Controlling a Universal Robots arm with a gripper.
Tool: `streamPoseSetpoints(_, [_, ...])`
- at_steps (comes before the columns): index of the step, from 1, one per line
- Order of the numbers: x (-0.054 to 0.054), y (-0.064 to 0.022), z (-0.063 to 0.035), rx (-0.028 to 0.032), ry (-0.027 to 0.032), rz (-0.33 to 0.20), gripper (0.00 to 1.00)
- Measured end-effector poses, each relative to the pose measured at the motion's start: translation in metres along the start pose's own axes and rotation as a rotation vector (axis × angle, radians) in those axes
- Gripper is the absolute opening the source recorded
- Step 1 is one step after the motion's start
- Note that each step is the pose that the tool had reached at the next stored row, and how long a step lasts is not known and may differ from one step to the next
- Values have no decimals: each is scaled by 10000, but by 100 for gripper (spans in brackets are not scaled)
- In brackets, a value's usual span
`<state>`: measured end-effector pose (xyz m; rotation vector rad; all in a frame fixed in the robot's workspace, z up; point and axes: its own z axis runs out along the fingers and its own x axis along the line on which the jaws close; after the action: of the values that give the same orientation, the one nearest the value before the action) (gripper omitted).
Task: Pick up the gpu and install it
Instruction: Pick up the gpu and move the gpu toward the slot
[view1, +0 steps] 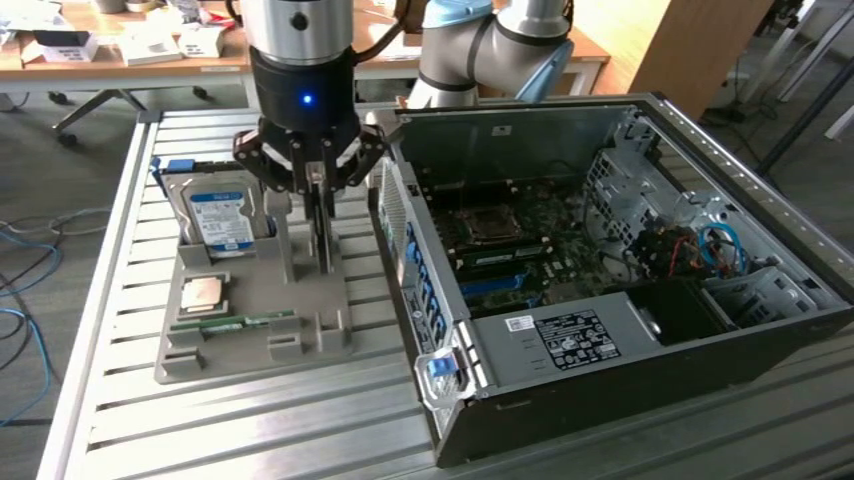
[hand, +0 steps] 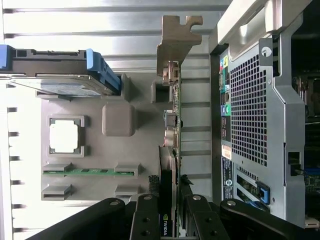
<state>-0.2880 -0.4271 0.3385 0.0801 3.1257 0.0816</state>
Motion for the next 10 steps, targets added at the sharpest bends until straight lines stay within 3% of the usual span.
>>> streamPoseSetpoints(10, [-3, 7, -139, 0, 0, 0, 26])
